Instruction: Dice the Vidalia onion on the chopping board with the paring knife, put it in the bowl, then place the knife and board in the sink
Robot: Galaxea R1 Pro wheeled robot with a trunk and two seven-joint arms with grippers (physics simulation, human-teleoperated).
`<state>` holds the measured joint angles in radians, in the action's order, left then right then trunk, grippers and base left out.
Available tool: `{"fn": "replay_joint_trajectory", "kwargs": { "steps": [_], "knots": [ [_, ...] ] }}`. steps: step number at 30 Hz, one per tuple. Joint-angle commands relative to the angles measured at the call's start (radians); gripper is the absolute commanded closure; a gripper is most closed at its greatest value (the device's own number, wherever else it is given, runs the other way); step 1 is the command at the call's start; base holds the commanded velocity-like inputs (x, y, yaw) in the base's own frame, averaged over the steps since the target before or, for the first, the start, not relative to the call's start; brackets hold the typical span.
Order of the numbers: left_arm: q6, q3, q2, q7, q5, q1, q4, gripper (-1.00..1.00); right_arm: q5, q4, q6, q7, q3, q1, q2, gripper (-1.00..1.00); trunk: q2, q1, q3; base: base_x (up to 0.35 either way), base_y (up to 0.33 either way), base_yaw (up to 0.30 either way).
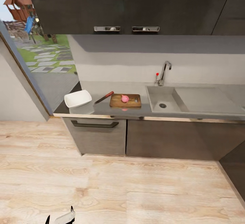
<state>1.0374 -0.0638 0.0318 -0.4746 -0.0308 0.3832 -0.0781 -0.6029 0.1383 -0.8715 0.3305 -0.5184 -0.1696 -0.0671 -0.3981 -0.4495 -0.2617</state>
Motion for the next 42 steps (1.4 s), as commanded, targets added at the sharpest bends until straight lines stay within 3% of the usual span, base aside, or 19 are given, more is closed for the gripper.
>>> {"fn": "replay_joint_trajectory", "kwargs": {
  "steps": [1, 8, 11, 14, 16, 19, 21, 24, 28, 29, 31, 34, 36, 40, 42],
  "knots": [
    [0.004, -0.007, 0.000, -0.004, -0.003, 0.002, -0.004, -1.00, -0.011, 0.000, -0.001, 0.007, -0.005, -0.001, 0.000, -1.00, -0.002, -0.001, -0.002, 0.001, 0.001, 0.010],
    [0.004, -0.007, 0.000, -0.004, -0.003, 0.002, -0.003, -1.00, -0.011, 0.001, 0.004, 0.007, -0.005, -0.001, -0.002, -1.00, -0.002, -0.001, -0.002, 0.000, 0.000, 0.003],
    [0.004, -0.007, 0.000, -0.004, -0.003, 0.002, -0.003, -1.00, -0.013, 0.015, 0.010, 0.017, -0.005, -0.001, -0.016, -1.00, -0.002, -0.001, -0.002, 0.000, 0.000, 0.000],
    [0.004, -0.007, 0.000, -0.004, -0.003, 0.002, -0.003, -1.00, -0.015, 0.069, 0.056, 0.048, -0.004, -0.004, -0.049, -1.00, -0.002, -0.001, -0.002, 0.000, 0.000, 0.000],
    [0.004, -0.007, 0.000, -0.004, -0.003, 0.002, -0.004, -1.00, -0.015, 0.235, 0.199, 0.082, -0.002, -0.006, -0.102, -1.00, -0.002, -0.001, -0.002, 0.000, 0.000, 0.000],
    [0.004, -0.007, 0.000, -0.004, -0.003, 0.002, -0.004, -1.00, -0.014, 0.426, 0.355, 0.093, 0.001, -0.006, -0.107, -1.00, -0.002, -0.001, -0.002, 0.000, 0.000, 0.000],
    [0.004, -0.007, 0.000, -0.004, -0.003, 0.002, -0.005, -1.00, -0.011, 0.610, 0.499, 0.097, 0.019, -0.007, -0.107, -1.00, -0.002, -0.001, -0.002, 0.000, 0.000, 0.000],
    [-0.005, -0.007, 0.000, -0.004, -0.003, 0.002, -0.005, -1.00, 0.012, 0.794, 0.623, 0.101, 0.080, -0.007, -0.107, -1.00, -0.002, -0.001, -0.002, 0.000, 0.000, 0.000],
    [-0.132, -0.007, 0.001, -0.002, -0.002, 0.002, -0.002, -1.00, 0.132, 1.070, 0.842, 0.106, 0.238, -0.007, -0.107, -1.00, -0.002, -0.001, -0.002, 0.000, 0.000, 0.000],
    [-0.159, -0.007, 0.001, -0.001, -0.001, 0.002, -0.002, -1.00, 0.158, 1.186, 0.967, 0.106, 0.301, -0.007, -0.107, -1.00, -0.002, -0.001, -0.002, 0.000, 0.000, 0.000],
    [-0.172, -0.007, 0.002, 0.013, -0.001, 0.002, -0.002, -1.00, 0.172, 1.334, 1.090, 0.111, 0.364, -0.007, -0.107, -1.00, -0.002, -0.001, -0.002, 0.000, 0.000, 0.000],
    [-0.176, -0.007, 0.002, 0.038, -0.001, 0.002, -0.002, -1.00, 0.174, 1.413, 1.133, 0.134, 0.412, -0.008, -0.107, -1.00, -0.002, -0.001, -0.002, 0.000, 0.000, 0.000],
    [-0.177, -0.007, 0.002, 0.057, -0.001, 0.002, -0.002, -1.00, 0.175, 1.456, 1.162, 0.190, 0.469, -0.017, -0.107, -1.00, -0.002, -0.001, -0.002, 0.000, 0.000, 0.000],
    [-0.179, -0.007, 0.002, 0.070, -0.001, 0.002, -0.002, -1.00, 0.175, 1.482, 1.255, 0.359, 0.618, -0.113, -0.107, -1.00, -0.002, -0.001, -0.002, 0.000, 0.000, 0.000],
    [-0.180, -0.007, 0.002, 0.070, -0.001, 0.002, -0.002, -1.00, 0.175, 1.484, 1.286, 0.375, 0.639, -0.145, -0.107, -1.00, -0.002, -0.001, -0.002, 0.000, 0.000, 0.000]
  ]
}}
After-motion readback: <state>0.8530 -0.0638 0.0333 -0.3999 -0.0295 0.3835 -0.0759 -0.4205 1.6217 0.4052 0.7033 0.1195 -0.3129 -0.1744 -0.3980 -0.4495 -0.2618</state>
